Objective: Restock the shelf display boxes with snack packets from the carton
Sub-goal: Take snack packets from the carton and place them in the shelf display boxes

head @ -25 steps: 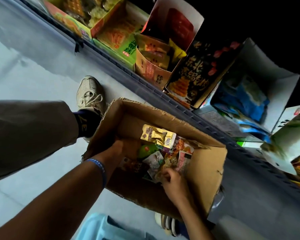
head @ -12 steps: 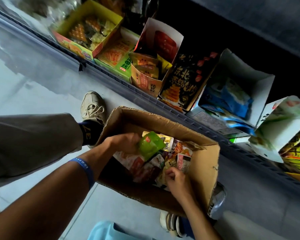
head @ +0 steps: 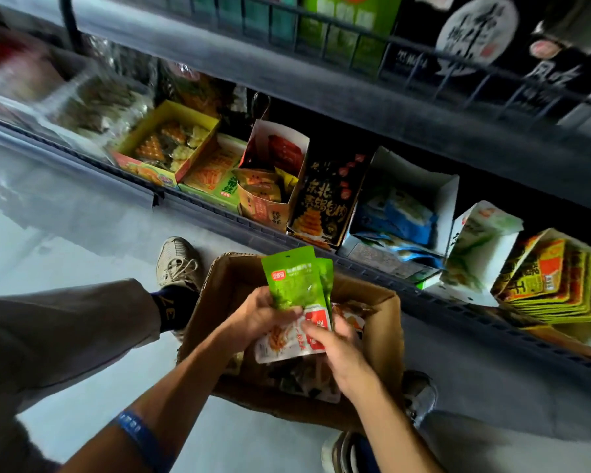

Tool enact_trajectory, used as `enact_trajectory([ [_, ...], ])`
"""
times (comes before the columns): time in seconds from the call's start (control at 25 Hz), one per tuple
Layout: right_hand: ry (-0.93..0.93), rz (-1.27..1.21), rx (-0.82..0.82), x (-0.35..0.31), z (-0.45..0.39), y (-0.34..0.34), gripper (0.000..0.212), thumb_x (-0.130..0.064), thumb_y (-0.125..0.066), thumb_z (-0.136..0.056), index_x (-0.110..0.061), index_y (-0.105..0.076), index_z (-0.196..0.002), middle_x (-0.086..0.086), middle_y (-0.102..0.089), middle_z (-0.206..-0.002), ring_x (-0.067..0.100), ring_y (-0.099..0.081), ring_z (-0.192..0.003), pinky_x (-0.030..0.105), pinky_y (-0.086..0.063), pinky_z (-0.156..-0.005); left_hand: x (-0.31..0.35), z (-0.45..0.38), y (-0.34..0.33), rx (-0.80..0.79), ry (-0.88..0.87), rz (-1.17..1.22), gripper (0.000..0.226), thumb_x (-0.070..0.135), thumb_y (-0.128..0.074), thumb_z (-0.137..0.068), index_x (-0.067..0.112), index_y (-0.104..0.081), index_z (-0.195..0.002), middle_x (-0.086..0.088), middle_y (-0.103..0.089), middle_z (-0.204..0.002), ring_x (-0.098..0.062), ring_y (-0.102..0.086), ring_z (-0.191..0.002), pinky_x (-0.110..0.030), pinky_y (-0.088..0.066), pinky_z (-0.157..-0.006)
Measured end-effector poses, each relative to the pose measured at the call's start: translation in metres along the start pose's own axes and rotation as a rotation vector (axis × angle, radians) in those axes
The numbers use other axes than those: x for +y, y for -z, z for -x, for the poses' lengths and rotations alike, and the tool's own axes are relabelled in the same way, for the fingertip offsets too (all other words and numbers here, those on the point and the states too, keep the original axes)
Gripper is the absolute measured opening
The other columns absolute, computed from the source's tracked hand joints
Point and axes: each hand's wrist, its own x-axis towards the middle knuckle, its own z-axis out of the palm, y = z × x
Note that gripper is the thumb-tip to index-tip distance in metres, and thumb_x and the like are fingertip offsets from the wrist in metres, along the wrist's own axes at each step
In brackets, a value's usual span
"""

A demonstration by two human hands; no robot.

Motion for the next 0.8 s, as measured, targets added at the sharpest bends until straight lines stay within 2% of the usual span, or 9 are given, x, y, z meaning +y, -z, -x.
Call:
enact_trajectory([
  [0.08,0.107,0.087,-0.078,-0.019,0.008,0.006,0.042,-0.018,-0.088,-0.063,-0.013,-0.072,-0.101,0.01,-0.077,-0.098,0.027,-0.072,-0.093,0.039,-0.056,-0.088,0.018,0.011,-0.006,0.011,-0.002,0.079,0.031,0.023,-0.078,-0.076,0.011,-0.074,-0.105,-0.017,-0.074,-0.107,-0.03,-0.072,-0.095,-0.042,-0.056,-0.09],
  [0.2,0.133,0.164,-0.183,-0.039,0.018,0.013,0.035,-0.006,-0.081,-0.075,-0.012,-0.069,-0.108,0.01,-0.076,-0.102,0.024,-0.072,-0.094,0.035,-0.057,-0.085,0.04,0.024,-0.015,0.095,0.003,0.178,0.042,0.038,-0.075,-0.081,0.011,-0.07,-0.113,-0.014,-0.073,-0.114,-0.032,-0.068,-0.108,-0.047,-0.05,-0.099],
  [0.28,0.156,0.235,-0.153,-0.048,0.028,0.013,0.034,-0.002,-0.079,-0.078,-0.011,-0.067,-0.109,0.006,-0.077,-0.095,0.017,-0.073,-0.085,0.026,-0.057,-0.076,0.049,0.033,-0.022,0.161,-0.034,0.296,0.031,0.025,-0.068,-0.086,0.007,-0.068,-0.111,-0.019,-0.072,-0.112,-0.034,-0.069,-0.103,-0.046,-0.056,-0.092],
  [0.36,0.205,0.278,-0.021,-0.055,0.036,0.016,0.029,0.0,-0.079,-0.077,-0.013,-0.067,-0.1,0.003,-0.075,-0.087,0.012,-0.069,-0.074,0.019,-0.054,-0.064,0.059,0.042,-0.024,0.249,-0.096,0.412,0.023,0.013,-0.064,-0.09,0.005,-0.067,-0.111,-0.022,-0.071,-0.111,-0.037,-0.069,-0.1,-0.047,-0.059,-0.083],
  [0.44,0.244,0.19,0.059,-0.066,0.047,0.026,0.025,-0.005,-0.082,-0.074,-0.013,-0.068,-0.093,0.008,-0.075,-0.084,0.018,-0.069,-0.074,0.023,-0.053,-0.064,0.067,0.048,-0.019,0.376,-0.145,0.383,0.015,0.01,-0.066,-0.09,0.009,-0.067,-0.104,-0.018,-0.074,-0.1,-0.035,-0.072,-0.09,-0.044,-0.061,-0.073],
  [0.52,0.271,0.048,0.057,-0.083,0.06,0.032,0.027,-0.016,-0.084,-0.067,-0.012,-0.07,-0.09,0.011,-0.075,-0.084,0.022,-0.069,-0.077,0.032,-0.054,-0.07,0.074,0.053,-0.02,0.438,-0.128,0.281,0.015,0.008,-0.069,-0.088,0.014,-0.065,-0.101,-0.014,-0.075,-0.093,-0.026,-0.074,-0.075,-0.038,-0.061,-0.063],
  [0.6,0.327,-0.007,0.035,-0.104,0.072,0.031,0.022,-0.017,-0.082,-0.069,-0.012,-0.071,-0.087,0.009,-0.074,-0.08,0.019,-0.068,-0.073,0.027,-0.053,-0.066,0.086,0.062,-0.032,0.339,-0.107,0.241,0.021,0.004,-0.069,-0.086,0.012,-0.063,-0.105,-0.013,-0.075,-0.09,-0.024,-0.073,-0.07,-0.036,-0.061,-0.061],
  [0.68,0.437,0.089,0.046,-0.129,0.085,0.023,0.013,-0.016,-0.08,-0.077,-0.014,-0.071,-0.086,0.005,-0.073,-0.076,0.012,-0.067,-0.065,0.02,-0.049,-0.06,0.104,0.072,-0.051,0.159,-0.108,0.248,0.021,0.008,-0.07,-0.084,0.007,-0.065,-0.105,-0.016,-0.075,-0.09,-0.028,-0.073,-0.073,-0.039,-0.062,-0.065],
  [0.8,0.573,0.195,0.066,-0.176,0.109,0.021,0.014,-0.022,-0.08,-0.082,-0.018,-0.071,-0.092,0.002,-0.073,-0.077,0.008,-0.065,-0.061,0.023,-0.047,-0.055,0.144,0.083,-0.077,0.046,-0.201,0.246,0.027,0.013,-0.071,-0.078,0.002,-0.068,-0.103,-0.024,-0.074,-0.096,-0.034,-0.073,-0.078,-0.041,-0.062,-0.068],
])
